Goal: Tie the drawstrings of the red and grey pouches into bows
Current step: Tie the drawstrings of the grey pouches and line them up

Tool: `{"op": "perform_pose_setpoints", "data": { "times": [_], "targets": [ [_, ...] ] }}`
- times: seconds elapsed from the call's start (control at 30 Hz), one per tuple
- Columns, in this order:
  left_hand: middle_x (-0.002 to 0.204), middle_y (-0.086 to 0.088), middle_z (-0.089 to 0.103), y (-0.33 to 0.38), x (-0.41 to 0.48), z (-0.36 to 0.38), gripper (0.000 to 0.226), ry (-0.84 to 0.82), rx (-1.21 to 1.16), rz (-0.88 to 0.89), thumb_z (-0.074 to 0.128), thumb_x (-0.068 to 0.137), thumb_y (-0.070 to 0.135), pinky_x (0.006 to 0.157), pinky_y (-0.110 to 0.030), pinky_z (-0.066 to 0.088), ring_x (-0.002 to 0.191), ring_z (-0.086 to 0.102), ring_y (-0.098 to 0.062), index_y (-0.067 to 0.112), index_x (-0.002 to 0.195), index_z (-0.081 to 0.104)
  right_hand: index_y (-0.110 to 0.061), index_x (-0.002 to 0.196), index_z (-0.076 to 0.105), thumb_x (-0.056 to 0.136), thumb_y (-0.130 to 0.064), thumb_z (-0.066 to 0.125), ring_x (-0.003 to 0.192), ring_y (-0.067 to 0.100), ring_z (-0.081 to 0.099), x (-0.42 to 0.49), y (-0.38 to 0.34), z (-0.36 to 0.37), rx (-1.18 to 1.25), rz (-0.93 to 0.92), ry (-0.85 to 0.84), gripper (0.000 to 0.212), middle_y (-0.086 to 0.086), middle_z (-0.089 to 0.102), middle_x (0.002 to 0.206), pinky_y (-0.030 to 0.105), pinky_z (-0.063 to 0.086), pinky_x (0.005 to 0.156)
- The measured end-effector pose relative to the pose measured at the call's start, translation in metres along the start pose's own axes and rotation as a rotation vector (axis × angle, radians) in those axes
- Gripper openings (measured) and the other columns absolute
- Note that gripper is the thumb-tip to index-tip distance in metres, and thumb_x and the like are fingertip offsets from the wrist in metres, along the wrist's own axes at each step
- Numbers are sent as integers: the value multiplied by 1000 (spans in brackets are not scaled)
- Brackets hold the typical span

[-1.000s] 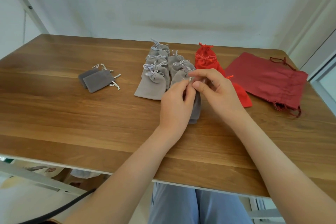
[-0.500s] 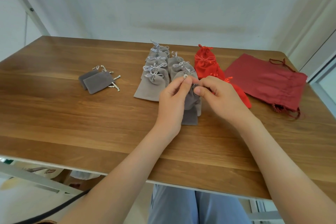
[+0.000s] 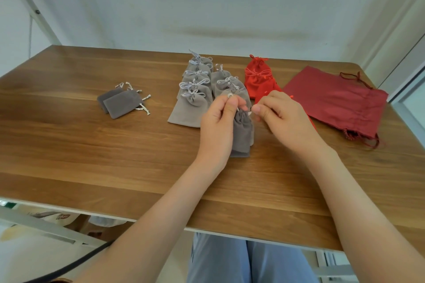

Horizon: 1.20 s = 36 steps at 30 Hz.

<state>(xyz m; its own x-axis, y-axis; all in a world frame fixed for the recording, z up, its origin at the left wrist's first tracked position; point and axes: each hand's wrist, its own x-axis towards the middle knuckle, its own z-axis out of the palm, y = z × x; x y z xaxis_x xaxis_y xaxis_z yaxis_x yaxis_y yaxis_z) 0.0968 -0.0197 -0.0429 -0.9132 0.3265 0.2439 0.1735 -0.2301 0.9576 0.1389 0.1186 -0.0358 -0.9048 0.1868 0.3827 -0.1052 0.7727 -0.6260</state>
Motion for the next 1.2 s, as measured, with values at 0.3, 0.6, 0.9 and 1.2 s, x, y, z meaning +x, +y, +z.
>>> {"op": "perform_pose_setpoints", "data": {
  "times": [0.3, 0.6, 0.9, 1.2],
  "targets": [
    [90, 6, 67, -13, -1, 0, 18, -65, 422, 114, 50, 98, 16, 82, -10, 42, 92, 59, 1, 16, 108, 65, -14, 65, 47, 97, -23, 49, 62, 16, 33, 0, -12, 1, 531, 420, -25, 33, 7, 37, 68, 30, 26, 61],
    [87, 7, 69, -13, 3, -4, 10, 17, 307, -22, 58, 93, 16, 81, -25, 50, 88, 64, -7, 20, 91, 67, -11, 90, 62, 95, -5, 51, 72, 3, 51, -4, -9, 5, 576, 225, -129, 13, -2, 59, 80, 13, 39, 65],
    [94, 5, 70, -13, 3, -2, 20, -2, 381, 7, 52, 96, 17, 82, -20, 47, 89, 61, -3, 13, 103, 70, -17, 90, 60, 89, -1, 56, 73, -1, 52, -6, -9, 15, 271, 61, -26, 16, -10, 58, 77, 16, 42, 71],
    [95, 2, 68, -15, 0, 0, 17, -103, 426, 68, 56, 94, 14, 80, -13, 44, 90, 59, -4, 9, 102, 70, -19, 94, 55, 85, 3, 58, 68, 2, 53, -8, -6, 17, 195, 56, 70, 24, 2, 60, 73, 10, 40, 66]
  ]
}}
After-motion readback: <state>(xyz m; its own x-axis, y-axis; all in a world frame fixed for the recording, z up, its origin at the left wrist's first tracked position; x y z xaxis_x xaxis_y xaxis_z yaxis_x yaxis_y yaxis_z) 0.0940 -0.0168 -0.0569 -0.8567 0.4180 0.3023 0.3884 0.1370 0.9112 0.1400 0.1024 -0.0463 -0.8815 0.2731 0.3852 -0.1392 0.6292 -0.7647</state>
